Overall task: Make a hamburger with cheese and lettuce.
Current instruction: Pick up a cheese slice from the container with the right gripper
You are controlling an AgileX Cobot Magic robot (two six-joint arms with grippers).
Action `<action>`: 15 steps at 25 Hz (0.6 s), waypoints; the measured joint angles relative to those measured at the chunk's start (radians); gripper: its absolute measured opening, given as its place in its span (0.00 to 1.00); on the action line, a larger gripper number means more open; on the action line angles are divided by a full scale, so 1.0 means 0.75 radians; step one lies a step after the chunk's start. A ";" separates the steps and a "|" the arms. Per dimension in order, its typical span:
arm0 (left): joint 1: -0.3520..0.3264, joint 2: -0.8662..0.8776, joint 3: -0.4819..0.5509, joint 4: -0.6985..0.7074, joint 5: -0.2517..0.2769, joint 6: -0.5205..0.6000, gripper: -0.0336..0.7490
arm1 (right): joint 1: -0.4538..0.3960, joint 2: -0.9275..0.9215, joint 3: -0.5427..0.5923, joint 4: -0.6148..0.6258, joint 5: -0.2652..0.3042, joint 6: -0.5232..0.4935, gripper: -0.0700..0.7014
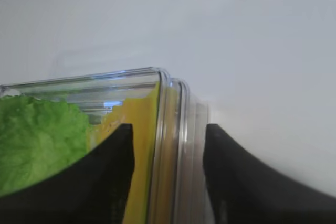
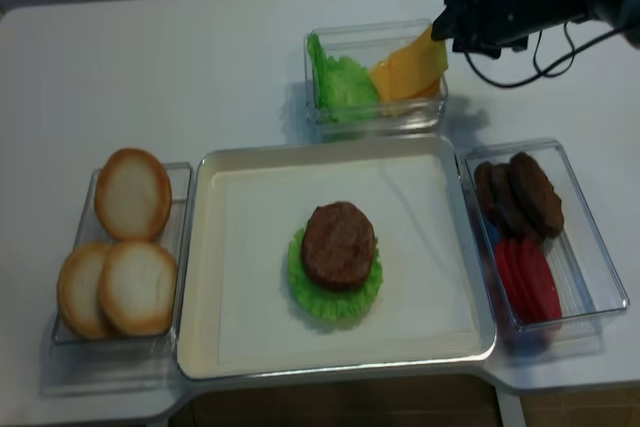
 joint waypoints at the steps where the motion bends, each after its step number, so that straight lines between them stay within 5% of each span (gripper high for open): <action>1: 0.000 0.000 0.000 0.000 0.000 0.000 0.64 | 0.000 0.003 -0.002 0.012 0.000 -0.009 0.48; 8: 0.000 0.000 0.000 0.000 0.000 0.000 0.64 | 0.000 0.030 -0.003 0.135 0.020 -0.097 0.20; 15: 0.000 0.000 0.000 0.000 0.000 0.000 0.64 | 0.000 0.036 -0.003 0.157 0.022 -0.110 0.13</action>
